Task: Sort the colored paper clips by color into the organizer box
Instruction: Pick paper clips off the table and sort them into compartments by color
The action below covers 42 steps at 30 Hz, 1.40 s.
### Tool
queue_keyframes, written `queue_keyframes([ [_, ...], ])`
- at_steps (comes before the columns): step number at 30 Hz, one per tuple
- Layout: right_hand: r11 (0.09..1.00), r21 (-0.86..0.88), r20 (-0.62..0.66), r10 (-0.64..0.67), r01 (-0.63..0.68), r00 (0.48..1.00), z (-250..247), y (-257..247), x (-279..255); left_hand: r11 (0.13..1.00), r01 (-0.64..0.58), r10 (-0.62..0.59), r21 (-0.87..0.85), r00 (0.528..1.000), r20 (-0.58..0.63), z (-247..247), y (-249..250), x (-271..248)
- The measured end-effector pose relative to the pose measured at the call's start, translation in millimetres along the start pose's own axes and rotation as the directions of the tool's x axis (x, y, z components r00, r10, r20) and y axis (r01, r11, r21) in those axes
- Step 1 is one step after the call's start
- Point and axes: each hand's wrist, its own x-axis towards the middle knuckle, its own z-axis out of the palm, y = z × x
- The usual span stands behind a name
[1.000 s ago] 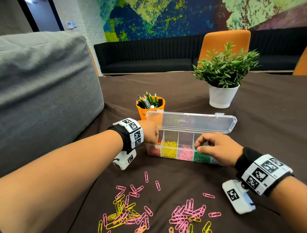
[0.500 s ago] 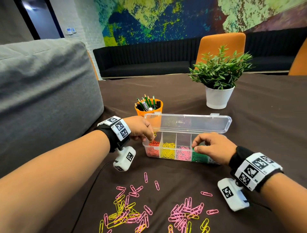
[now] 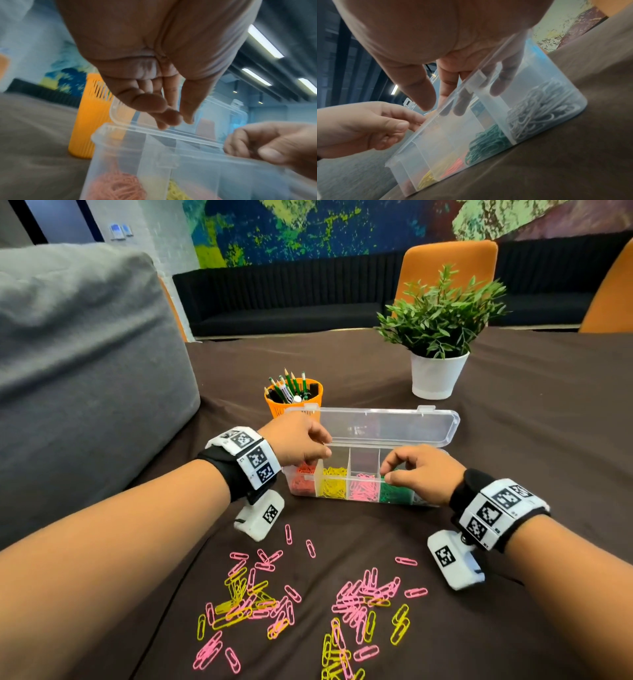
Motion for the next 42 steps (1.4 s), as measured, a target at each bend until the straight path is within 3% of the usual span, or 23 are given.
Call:
queue_keyframes([
  [3,0.999,0.016,0.035,0.035,-0.036,0.999,-1.1,2.0,0.9,0.973,-0.13,0.147,0.192,0.986,-0.076,-2.1,6.1,-35.9],
  [7,0.982,0.189,0.068,-0.002,-0.011,0.998,-17.9,-13.4,-10.5,0.935,-0.176,0.162,0.308,0.984,0.071,-8.2,-7.2,-111.9],
  [10,0.982,-0.061,-0.014,-0.179,0.178,0.984,-23.6,-34.9,-44.0,0.923,-0.141,0.073,0.359,0.978,0.195,-10.3,-18.6,-175.8],
  [12,0.939,-0.189,0.162,-0.26,0.289,0.952,-15.6,-49.4,-76.8,0.933,-0.116,0.023,0.341,0.964,0.265,-4.7,-21.4,-215.4],
  [14,0.899,-0.293,0.441,-0.176,0.326,0.88,0.0,-57.1,-108.1,0.942,-0.109,-0.005,0.316,0.941,0.339,6.1,-20.3,-246.6],
  [16,0.838,-0.396,0.568,-0.1,0.377,0.817,13.3,-57.9,-131.5,0.932,-0.118,-0.031,0.344,0.917,0.397,21.4,-17.7,-266.5],
  [20,0.777,-0.472,0.595,-0.068,0.417,0.801,26.3,-62.0,-149.7,0.86,-0.158,-0.046,0.485,0.923,0.382,50.0,-13.8,-283.5],
  [26,0.75,-0.515,0.554,-0.079,0.415,0.829,32.3,-61.5,-154.1,0.787,-0.045,-0.135,0.615,0.96,0.244,72.2,-12.3,-285.9],
  [34,0.818,-0.473,0.488,-0.067,0.328,0.87,33.5,-63.2,-159.0,0.822,-0.052,-0.078,0.567,0.976,0.202,67.8,-13.7,-283.5],
  [38,0.799,-0.473,0.524,-0.084,0.371,0.848,35.2,-62.6,-157.0,0.855,-0.042,-0.058,0.517,0.983,0.175,68.0,-15.5,-284.4],
  [42,0.793,-0.478,0.522,-0.092,0.379,0.848,36.4,-64.1,-161.5,0.822,-0.114,-0.012,0.558,0.976,0.217,73.3,-11.0,-284.2],
])
